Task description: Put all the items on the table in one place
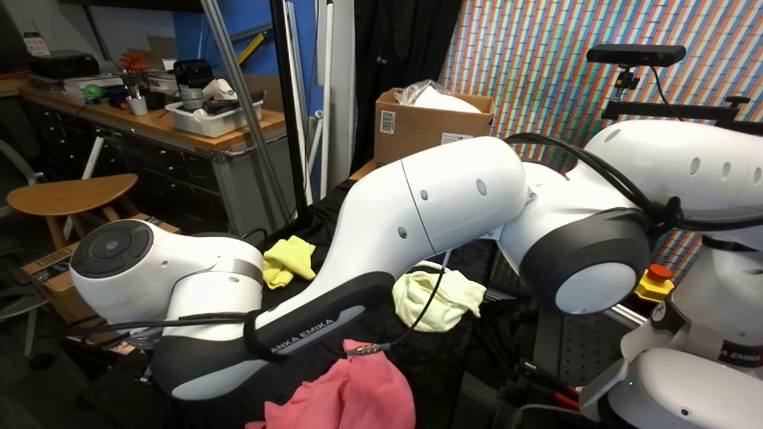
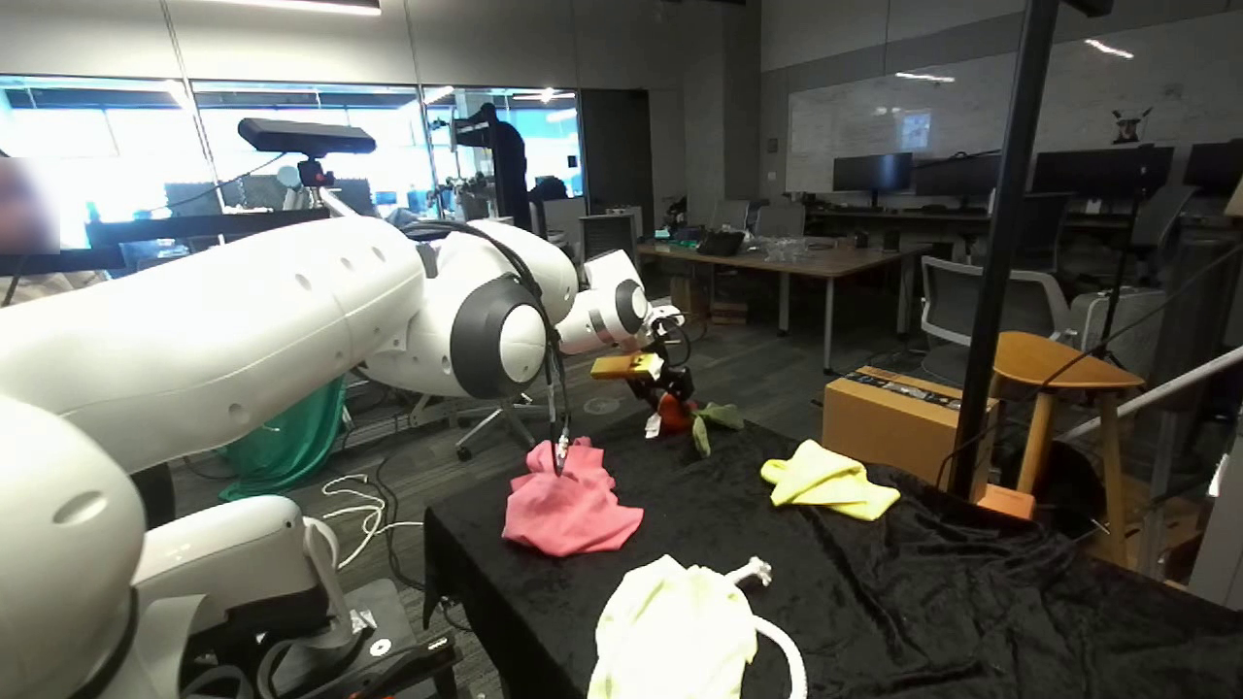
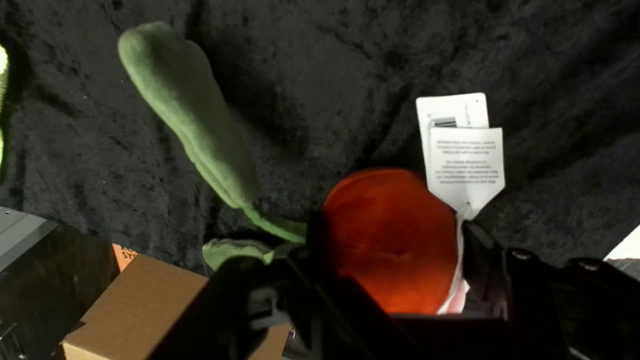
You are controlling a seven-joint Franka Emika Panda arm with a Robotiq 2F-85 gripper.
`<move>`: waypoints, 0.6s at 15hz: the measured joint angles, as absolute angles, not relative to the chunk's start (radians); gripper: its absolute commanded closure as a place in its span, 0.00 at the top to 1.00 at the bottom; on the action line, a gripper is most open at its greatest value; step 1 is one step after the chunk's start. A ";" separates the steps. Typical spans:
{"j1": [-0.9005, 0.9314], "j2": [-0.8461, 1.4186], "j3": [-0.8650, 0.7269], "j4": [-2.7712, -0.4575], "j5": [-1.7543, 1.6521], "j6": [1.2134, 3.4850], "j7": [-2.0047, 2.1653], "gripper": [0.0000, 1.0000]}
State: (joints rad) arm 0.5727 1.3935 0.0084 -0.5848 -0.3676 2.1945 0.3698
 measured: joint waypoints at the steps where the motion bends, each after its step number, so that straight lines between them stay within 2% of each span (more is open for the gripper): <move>1: 0.572 1.394 0.008 -0.583 -0.368 2.194 0.372 0.28; 4: 0.571 1.393 0.009 -0.583 -0.368 2.191 0.373 0.06; 6: 0.571 1.393 0.011 -0.581 -0.368 2.185 0.370 0.03; 8: 0.573 1.386 0.013 -0.579 -0.368 2.175 0.357 0.06; 9: 0.575 1.380 0.014 -0.578 -0.368 2.169 0.344 0.02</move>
State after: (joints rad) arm 0.5752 1.3801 0.0144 -0.5778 -0.3676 2.1685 0.3441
